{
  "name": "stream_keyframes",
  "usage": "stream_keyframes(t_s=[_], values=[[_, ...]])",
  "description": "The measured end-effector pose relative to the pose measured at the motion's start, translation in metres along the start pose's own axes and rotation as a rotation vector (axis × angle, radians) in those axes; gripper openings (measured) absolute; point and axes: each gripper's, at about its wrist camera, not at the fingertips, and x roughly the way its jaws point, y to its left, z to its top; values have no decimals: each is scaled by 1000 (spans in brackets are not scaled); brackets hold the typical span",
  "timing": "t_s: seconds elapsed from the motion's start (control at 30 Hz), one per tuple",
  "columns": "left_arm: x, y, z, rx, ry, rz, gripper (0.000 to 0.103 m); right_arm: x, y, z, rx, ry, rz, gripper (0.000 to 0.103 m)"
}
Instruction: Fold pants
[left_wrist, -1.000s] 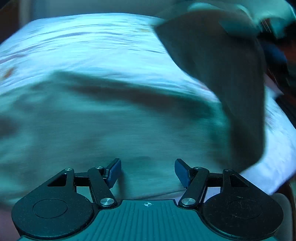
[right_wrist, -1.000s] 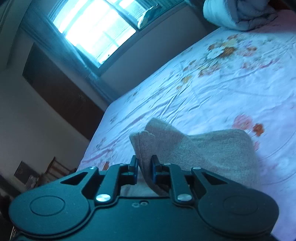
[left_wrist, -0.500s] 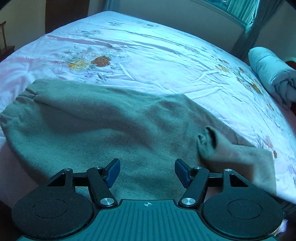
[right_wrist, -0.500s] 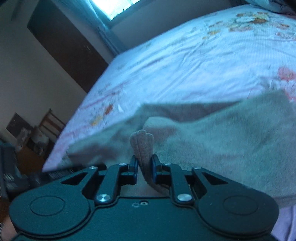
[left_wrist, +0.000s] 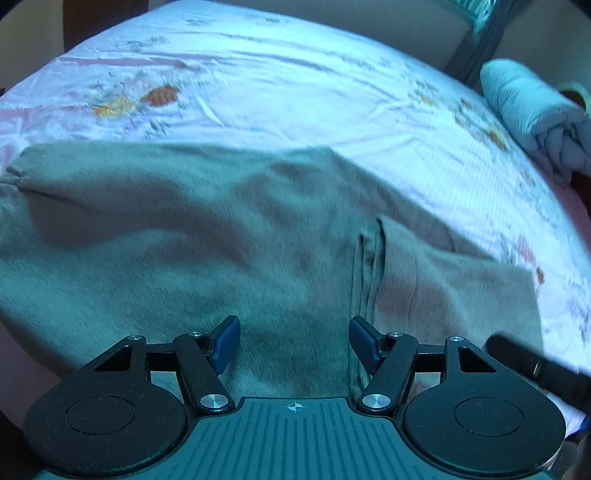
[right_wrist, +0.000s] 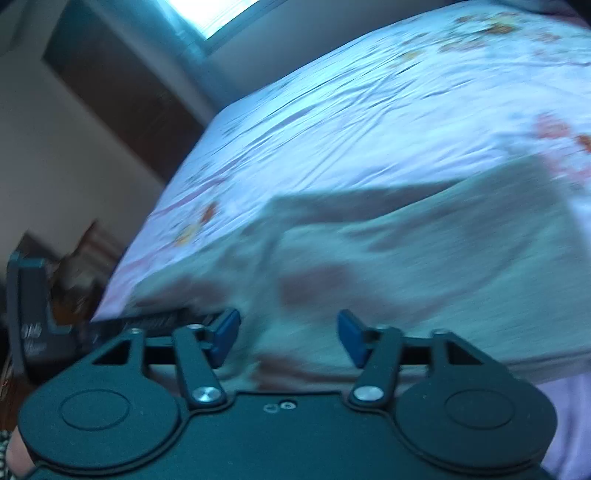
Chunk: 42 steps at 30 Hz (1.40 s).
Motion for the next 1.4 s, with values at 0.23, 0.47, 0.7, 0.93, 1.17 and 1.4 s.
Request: stream_keyframes(t_s=[0.23,0.47,0.7,0.93,1.17,1.4], values=[[10,-26,-10,76,15,71,75,-14,-38,0,-36,-56,-258,17],[7,-34,-19,86,-19,61,59,1,-48,-14,-32,-11,-261,15],[0,-18,-16,-65,14,-25,72,14,-27,-22,-75,40,-168,18],[-9,-14,-20,-130,-5,-32,94,20,-28,-22,-49,58,-139,18],[-20,-21,-21,-51,-79,56,95,19,-31,-22,-37,55,-128,18],[-18,-37,-21,-1,-56,40,95,19,-32,-23,-38,56,-120,20]])
